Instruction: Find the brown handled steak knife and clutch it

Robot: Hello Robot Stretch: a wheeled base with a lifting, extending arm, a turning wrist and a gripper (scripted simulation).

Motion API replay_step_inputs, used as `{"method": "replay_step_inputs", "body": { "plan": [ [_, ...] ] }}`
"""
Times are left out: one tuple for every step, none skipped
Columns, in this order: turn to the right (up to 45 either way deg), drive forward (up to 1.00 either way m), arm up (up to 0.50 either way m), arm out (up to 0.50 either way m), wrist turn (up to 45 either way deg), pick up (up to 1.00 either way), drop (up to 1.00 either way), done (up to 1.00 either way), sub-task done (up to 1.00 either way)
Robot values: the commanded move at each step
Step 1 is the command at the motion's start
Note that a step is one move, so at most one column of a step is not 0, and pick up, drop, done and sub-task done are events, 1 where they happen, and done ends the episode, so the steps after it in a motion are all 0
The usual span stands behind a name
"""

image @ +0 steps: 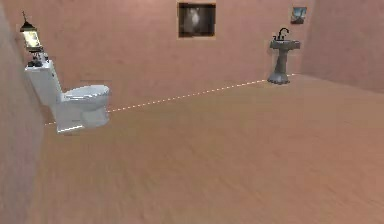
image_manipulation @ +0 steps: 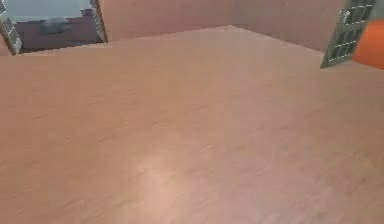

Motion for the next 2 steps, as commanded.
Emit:
{"method": "replay_step_inputs", "body": {
  "plan": [
    [45.0, 0.00, 0.00, 0.00, 0.0, 0.00, 0.00, 0.00, 0.00],
    [45.0, 0.00, 0.00, 0.00, 0.0, 0.00, 0.00, 0.00, 0.00]
  ]
}}
